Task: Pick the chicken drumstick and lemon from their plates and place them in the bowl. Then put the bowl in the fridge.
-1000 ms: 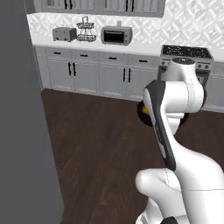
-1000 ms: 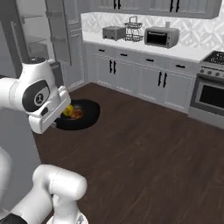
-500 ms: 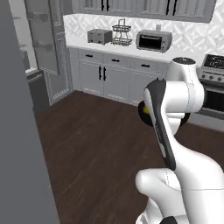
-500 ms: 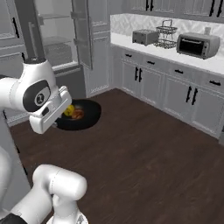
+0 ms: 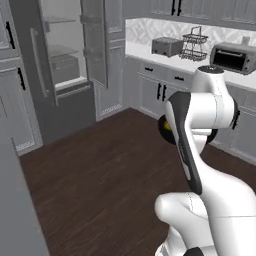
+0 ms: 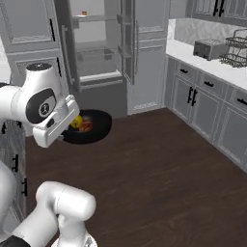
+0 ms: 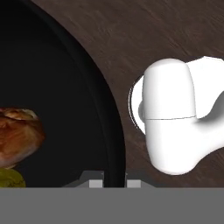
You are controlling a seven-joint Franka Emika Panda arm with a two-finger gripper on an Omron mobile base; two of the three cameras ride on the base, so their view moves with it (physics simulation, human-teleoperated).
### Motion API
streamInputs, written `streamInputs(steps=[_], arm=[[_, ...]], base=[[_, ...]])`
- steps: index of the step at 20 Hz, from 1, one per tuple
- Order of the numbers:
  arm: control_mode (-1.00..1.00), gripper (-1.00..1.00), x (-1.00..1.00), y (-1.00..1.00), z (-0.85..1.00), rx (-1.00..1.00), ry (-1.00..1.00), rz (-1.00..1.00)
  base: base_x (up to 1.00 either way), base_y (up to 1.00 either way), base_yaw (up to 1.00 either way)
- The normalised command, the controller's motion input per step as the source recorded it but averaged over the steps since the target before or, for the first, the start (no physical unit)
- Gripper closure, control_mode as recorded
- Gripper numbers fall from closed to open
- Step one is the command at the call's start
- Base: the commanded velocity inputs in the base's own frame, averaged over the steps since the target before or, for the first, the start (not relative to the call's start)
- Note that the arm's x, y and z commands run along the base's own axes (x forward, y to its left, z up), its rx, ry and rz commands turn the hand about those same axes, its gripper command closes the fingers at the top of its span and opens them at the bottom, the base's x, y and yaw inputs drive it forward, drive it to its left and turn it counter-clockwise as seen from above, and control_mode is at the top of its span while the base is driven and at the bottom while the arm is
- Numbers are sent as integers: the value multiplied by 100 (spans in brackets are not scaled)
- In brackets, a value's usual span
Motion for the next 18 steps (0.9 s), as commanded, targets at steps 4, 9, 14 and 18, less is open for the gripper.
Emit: streamInputs(steps=[4,9,14,18], arm=[[100,100,0,0,0,0,0,0],[100,100,0,0,0,0,0,0],[100,100,0,0,0,0,0,0],[100,100,0,0,0,0,0,0]], base=[[100,-67,57],[100,-72,63],[99,-83,58],[87,-100,46]])
